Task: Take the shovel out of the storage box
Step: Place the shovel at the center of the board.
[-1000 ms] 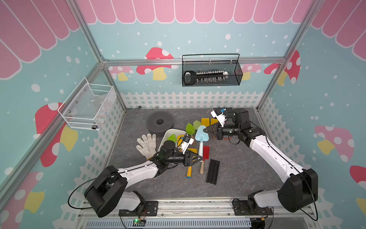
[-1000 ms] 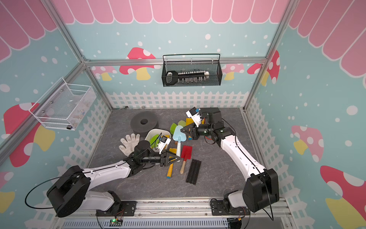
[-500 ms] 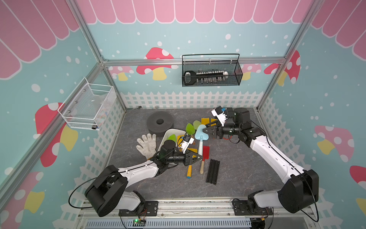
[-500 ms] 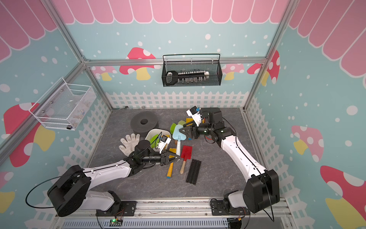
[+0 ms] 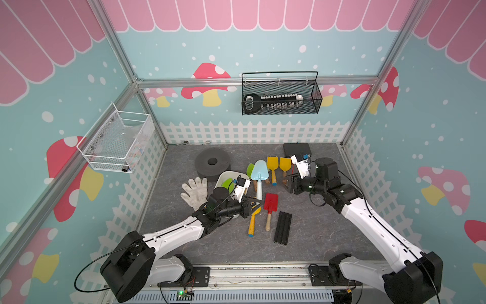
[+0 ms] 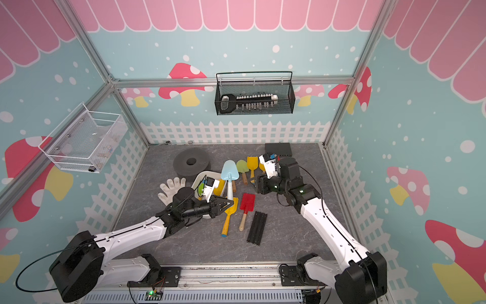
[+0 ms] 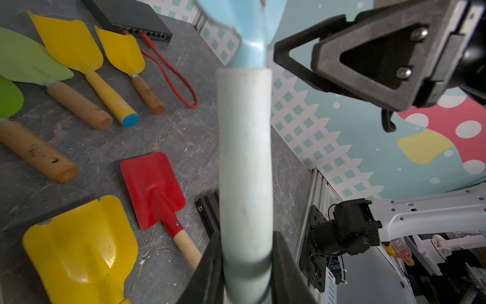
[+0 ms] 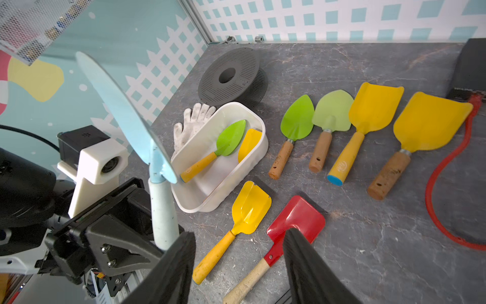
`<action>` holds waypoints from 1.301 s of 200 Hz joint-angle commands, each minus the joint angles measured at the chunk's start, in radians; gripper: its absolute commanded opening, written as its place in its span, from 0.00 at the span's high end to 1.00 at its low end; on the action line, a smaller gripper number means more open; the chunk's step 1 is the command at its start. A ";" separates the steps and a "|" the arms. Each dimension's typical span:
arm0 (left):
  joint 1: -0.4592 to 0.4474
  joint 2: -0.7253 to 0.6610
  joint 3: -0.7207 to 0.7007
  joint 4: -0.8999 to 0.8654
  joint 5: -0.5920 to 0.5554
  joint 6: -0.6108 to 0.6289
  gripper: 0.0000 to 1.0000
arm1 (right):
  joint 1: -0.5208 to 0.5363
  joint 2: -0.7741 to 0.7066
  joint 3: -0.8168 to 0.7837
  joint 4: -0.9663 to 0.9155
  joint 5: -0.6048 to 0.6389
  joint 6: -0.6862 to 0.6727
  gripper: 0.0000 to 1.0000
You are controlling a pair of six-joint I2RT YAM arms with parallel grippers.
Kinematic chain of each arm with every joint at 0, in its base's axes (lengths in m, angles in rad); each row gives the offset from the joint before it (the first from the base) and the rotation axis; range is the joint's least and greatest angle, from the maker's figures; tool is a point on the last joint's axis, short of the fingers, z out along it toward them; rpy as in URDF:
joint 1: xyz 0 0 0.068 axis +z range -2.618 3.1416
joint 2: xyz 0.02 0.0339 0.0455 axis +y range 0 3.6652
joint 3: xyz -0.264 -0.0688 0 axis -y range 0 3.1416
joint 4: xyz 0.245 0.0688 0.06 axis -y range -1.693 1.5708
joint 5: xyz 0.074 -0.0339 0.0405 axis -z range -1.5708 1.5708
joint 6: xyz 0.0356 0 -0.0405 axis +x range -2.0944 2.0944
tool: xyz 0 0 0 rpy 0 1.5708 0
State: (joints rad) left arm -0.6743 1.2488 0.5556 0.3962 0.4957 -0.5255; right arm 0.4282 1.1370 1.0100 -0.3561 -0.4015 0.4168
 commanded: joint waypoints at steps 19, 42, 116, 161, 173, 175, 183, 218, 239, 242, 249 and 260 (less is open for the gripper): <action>-0.002 -0.026 -0.003 -0.035 -0.062 0.048 1.00 | 0.136 -0.059 0.033 -0.126 0.250 0.113 0.41; -0.002 -0.025 -0.005 -0.038 -0.064 0.053 1.00 | 0.192 -0.055 0.046 -0.148 0.310 0.141 0.42; -0.005 -0.009 0.003 -0.038 -0.061 0.056 1.00 | 0.330 0.040 0.067 -0.094 0.395 0.218 0.45; -0.007 -0.009 0.002 -0.036 -0.054 0.057 1.00 | 0.387 0.111 0.103 -0.056 0.429 0.243 0.53; -0.009 -0.009 0.002 -0.036 -0.053 0.058 1.00 | 0.396 0.133 0.118 -0.050 0.429 0.244 0.53; -0.008 -0.009 0.002 -0.036 -0.054 0.058 1.00 | 0.398 0.137 0.120 -0.050 0.429 0.244 0.53; -0.008 -0.010 0.001 -0.036 -0.054 0.059 1.00 | 0.404 0.151 0.129 -0.050 0.432 0.244 0.53; -0.010 -0.009 0.001 -0.035 -0.052 0.061 1.00 | 0.415 0.188 0.144 -0.021 0.435 0.250 0.53; -0.011 -0.008 0.001 -0.034 -0.049 0.062 1.00 | 0.417 0.211 0.150 -0.013 0.444 0.254 0.53; -0.010 -0.008 0.001 -0.033 -0.048 0.062 1.00 | 0.417 0.214 0.150 -0.011 0.445 0.254 0.53; -0.012 -0.007 0.000 -0.031 -0.049 0.064 1.00 | 0.417 0.221 0.151 -0.008 0.448 0.255 0.53; -0.011 -0.003 -0.001 -0.027 -0.048 0.063 1.00 | 0.417 0.231 0.150 -0.002 0.449 0.258 0.54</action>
State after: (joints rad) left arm -0.6777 1.2488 0.5556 0.3550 0.4412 -0.4889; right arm 0.8391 1.3445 1.1332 -0.3901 0.0235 0.6609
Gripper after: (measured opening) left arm 0.244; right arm 0.466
